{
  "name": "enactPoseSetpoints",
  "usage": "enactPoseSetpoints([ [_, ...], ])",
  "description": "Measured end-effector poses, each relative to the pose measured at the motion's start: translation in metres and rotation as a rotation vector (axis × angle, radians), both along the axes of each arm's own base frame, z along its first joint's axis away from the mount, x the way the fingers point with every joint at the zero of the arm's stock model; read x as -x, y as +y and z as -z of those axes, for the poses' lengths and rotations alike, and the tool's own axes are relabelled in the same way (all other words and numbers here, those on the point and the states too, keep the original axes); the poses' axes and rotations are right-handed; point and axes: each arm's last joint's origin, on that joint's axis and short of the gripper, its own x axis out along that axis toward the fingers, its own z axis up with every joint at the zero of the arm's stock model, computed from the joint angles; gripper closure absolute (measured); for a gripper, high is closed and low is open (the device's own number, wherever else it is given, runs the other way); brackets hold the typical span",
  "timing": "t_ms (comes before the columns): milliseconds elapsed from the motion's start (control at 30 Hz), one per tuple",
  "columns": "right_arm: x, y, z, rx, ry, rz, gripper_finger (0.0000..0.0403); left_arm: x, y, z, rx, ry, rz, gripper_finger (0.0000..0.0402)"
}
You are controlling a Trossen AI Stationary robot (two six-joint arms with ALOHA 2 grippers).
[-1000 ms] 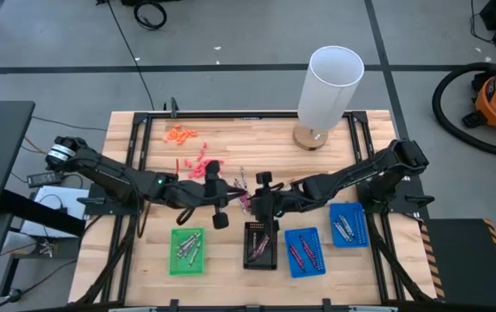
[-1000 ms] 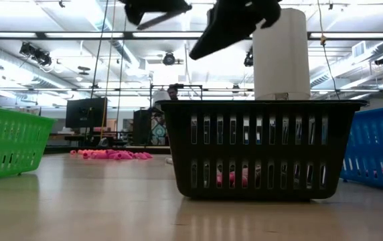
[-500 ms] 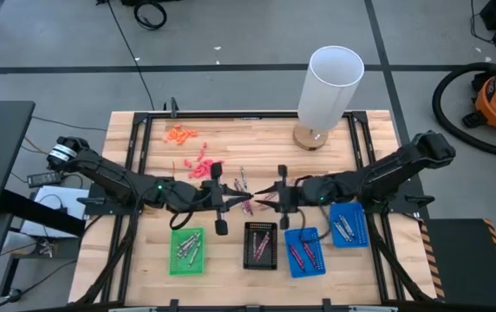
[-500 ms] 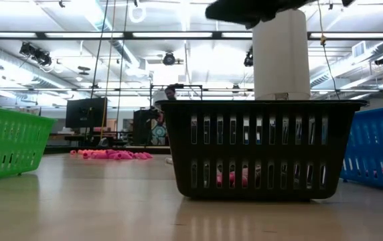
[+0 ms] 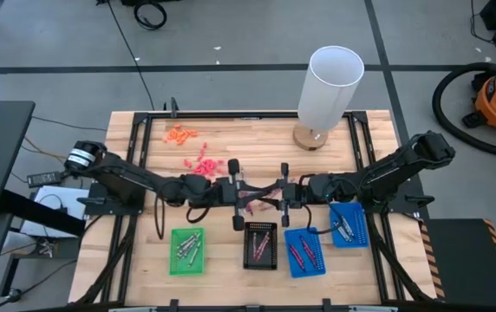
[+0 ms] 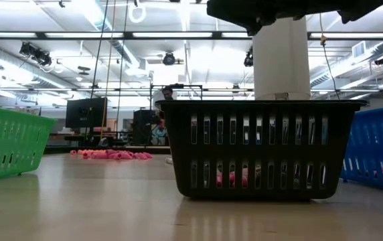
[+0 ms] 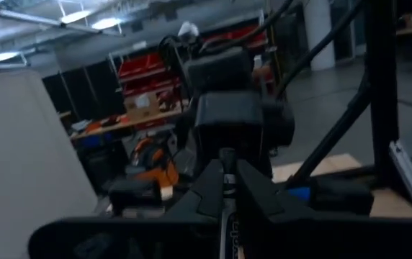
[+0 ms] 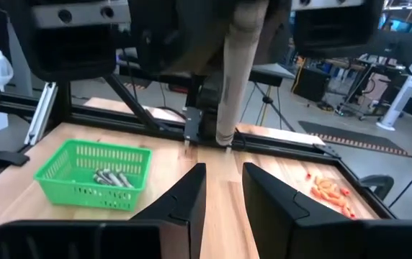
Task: Sort crayons
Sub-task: Put the black crayon into the right blue bin
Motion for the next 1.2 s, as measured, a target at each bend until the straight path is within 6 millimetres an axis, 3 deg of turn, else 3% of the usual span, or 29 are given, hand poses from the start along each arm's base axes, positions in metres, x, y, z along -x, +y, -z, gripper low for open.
enactPoseSetpoints([
  [467,0.0,-0.001,-0.002,-0.041,-0.027,0.033,0.0302,-0.006,0.006,-0.001,0.012,-0.083,0.084,0.0381],
  [1200,0.0,0.001,-0.016,-0.035,-0.165,-0.022,0.0302,-0.008,0.015,0.001,-0.007,-0.071,0.101,0.0381],
])
